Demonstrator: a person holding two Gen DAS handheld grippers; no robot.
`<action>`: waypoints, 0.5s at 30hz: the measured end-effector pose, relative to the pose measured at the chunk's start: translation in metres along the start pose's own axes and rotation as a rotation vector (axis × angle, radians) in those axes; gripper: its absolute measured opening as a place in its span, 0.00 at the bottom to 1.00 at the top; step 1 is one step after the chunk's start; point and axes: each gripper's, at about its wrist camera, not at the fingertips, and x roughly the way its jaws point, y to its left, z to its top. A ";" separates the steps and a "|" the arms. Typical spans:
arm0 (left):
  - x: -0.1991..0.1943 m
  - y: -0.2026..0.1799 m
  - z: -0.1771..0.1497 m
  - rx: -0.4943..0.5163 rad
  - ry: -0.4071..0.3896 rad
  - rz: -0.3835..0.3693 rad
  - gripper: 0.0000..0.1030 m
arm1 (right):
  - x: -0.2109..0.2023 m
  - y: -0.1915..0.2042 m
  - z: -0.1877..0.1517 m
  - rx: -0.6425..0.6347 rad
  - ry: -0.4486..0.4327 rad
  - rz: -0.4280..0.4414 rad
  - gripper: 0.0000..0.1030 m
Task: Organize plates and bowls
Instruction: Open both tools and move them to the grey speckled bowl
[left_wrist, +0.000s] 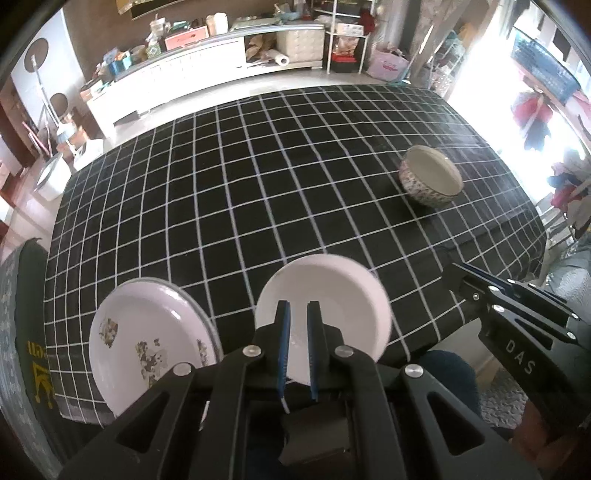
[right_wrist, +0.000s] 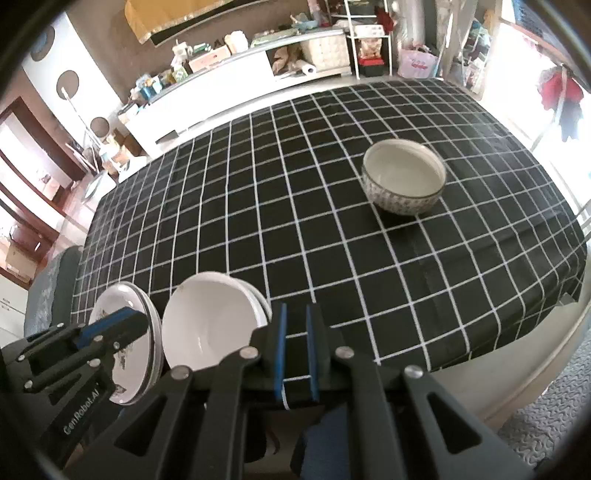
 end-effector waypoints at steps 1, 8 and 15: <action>0.000 -0.002 0.001 0.004 0.000 -0.001 0.06 | -0.003 -0.002 0.002 0.006 -0.006 0.005 0.13; -0.001 -0.021 0.015 0.028 -0.017 -0.016 0.06 | -0.018 -0.018 0.009 0.030 -0.045 0.005 0.14; -0.002 -0.038 0.032 0.031 -0.034 -0.029 0.06 | -0.027 -0.039 0.025 0.046 -0.087 -0.047 0.15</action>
